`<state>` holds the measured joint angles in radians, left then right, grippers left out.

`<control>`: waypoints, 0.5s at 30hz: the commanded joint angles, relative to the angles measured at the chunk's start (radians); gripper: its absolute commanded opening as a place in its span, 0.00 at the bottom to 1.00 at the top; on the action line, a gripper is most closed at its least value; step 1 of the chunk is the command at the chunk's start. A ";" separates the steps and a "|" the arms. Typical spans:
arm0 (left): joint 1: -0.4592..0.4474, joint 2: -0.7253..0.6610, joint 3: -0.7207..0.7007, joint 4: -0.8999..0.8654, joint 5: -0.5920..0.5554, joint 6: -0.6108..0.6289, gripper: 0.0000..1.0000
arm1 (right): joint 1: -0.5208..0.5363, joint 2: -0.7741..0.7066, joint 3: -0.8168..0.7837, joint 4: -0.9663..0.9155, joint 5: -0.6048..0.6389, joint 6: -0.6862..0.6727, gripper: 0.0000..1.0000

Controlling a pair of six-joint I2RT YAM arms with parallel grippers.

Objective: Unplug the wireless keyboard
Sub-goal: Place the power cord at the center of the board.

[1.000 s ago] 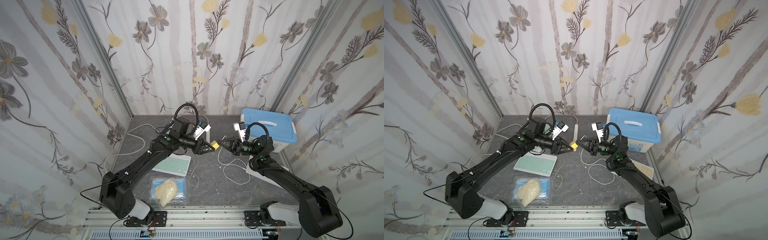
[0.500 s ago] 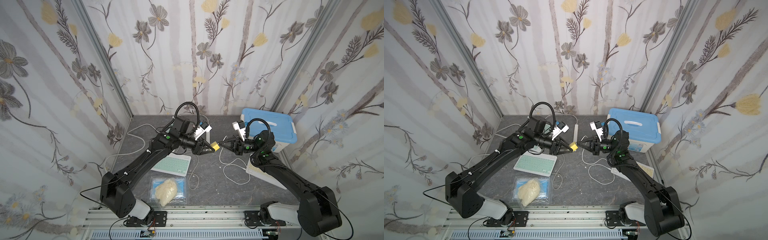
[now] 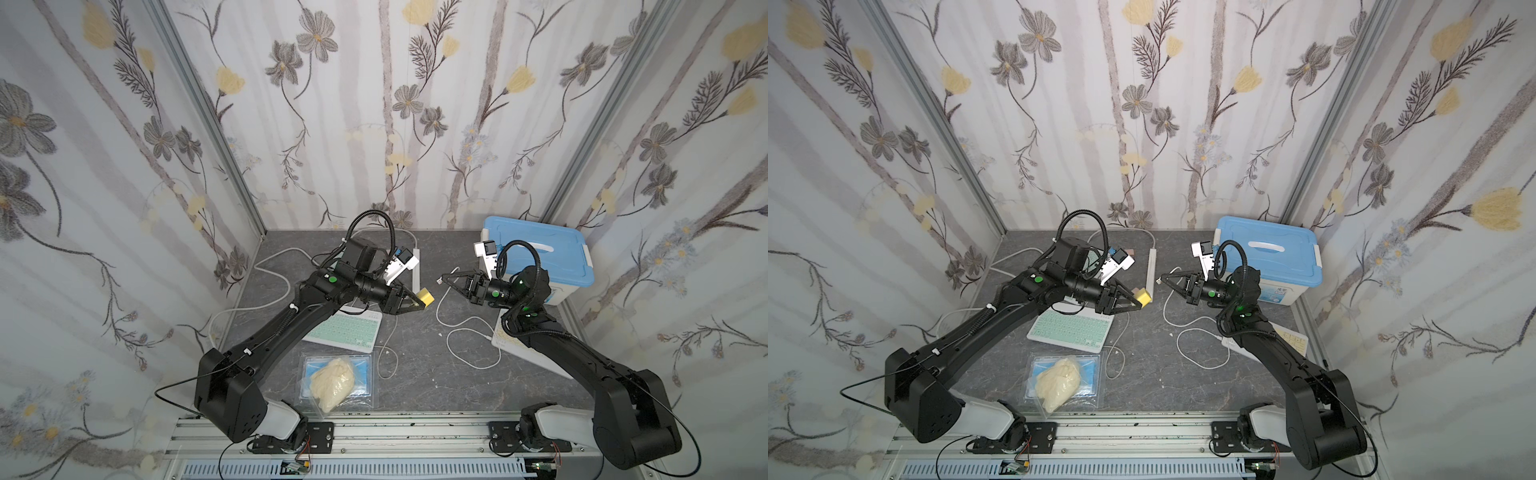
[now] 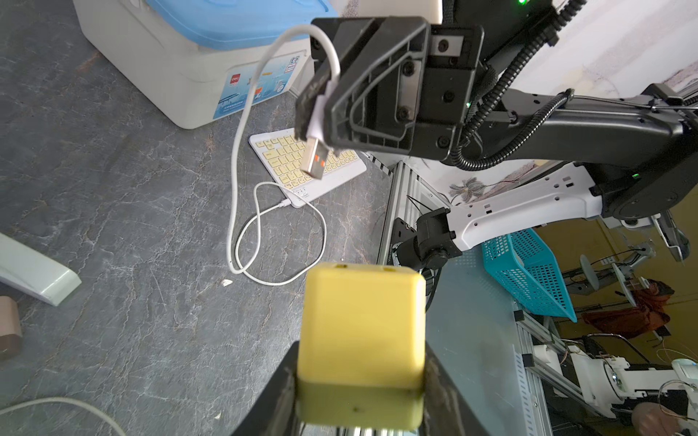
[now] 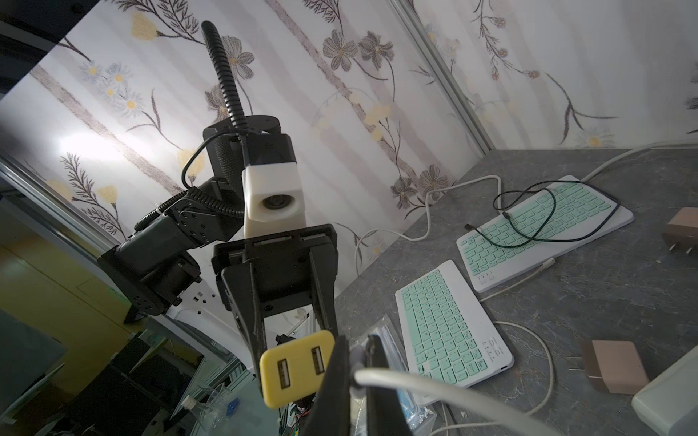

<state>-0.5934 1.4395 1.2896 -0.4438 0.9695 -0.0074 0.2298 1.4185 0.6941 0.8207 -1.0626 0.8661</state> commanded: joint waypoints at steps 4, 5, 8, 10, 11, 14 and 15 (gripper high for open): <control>0.004 -0.011 -0.012 0.039 0.000 -0.002 0.00 | -0.008 -0.027 0.004 0.016 0.026 -0.016 0.00; 0.004 -0.011 -0.013 0.043 0.001 -0.005 0.00 | -0.008 -0.027 0.003 0.009 0.027 -0.019 0.00; 0.005 -0.011 -0.016 0.044 0.003 -0.007 0.00 | -0.013 -0.029 0.001 0.001 0.029 -0.024 0.00; 0.005 -0.017 -0.021 0.041 0.001 -0.005 0.00 | -0.019 -0.032 -0.002 -0.007 0.027 -0.029 0.00; 0.005 -0.021 -0.024 0.039 -0.001 -0.004 0.00 | -0.024 -0.037 -0.001 -0.020 0.029 -0.036 0.00; 0.005 -0.029 -0.043 0.043 -0.005 -0.006 0.00 | -0.032 -0.051 0.008 -0.074 0.035 -0.070 0.00; 0.004 -0.034 -0.052 0.049 -0.008 -0.010 0.00 | -0.033 -0.056 0.011 -0.092 0.038 -0.081 0.00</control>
<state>-0.5892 1.4174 1.2510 -0.4278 0.9619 -0.0216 0.2012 1.3727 0.6941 0.7685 -1.0435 0.8280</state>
